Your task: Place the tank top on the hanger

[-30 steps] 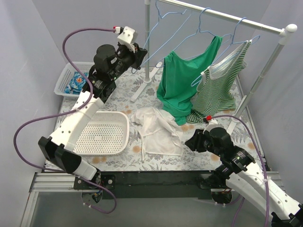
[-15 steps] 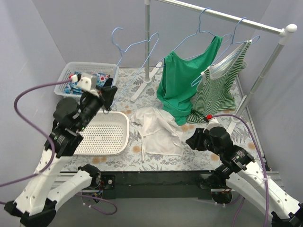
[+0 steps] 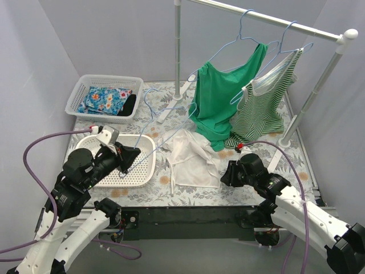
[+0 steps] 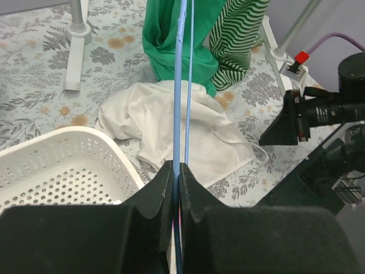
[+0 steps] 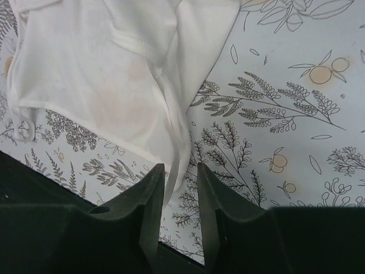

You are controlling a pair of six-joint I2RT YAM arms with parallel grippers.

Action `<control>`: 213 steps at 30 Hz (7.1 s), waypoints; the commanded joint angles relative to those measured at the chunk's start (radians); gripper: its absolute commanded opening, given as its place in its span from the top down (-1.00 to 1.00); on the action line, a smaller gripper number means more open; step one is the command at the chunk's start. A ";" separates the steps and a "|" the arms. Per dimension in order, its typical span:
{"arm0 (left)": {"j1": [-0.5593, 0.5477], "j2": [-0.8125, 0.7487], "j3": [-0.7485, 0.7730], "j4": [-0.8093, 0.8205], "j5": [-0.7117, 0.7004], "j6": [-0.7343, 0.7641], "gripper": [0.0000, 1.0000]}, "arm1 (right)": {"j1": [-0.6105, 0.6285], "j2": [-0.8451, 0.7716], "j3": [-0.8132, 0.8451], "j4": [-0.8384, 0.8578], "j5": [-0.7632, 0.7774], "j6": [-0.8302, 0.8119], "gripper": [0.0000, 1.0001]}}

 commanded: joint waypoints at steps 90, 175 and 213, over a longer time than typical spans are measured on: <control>-0.636 0.705 -0.400 0.965 -0.237 -0.230 1.00 | 0.004 -0.049 0.341 -0.138 0.086 -0.191 0.19; -0.667 0.825 -0.365 0.470 -0.484 -0.855 0.59 | 0.027 0.023 0.237 0.169 0.213 -0.323 0.97; -0.595 0.277 -0.308 0.343 -0.525 -0.844 1.00 | 0.034 0.164 0.399 0.188 0.466 -0.352 0.97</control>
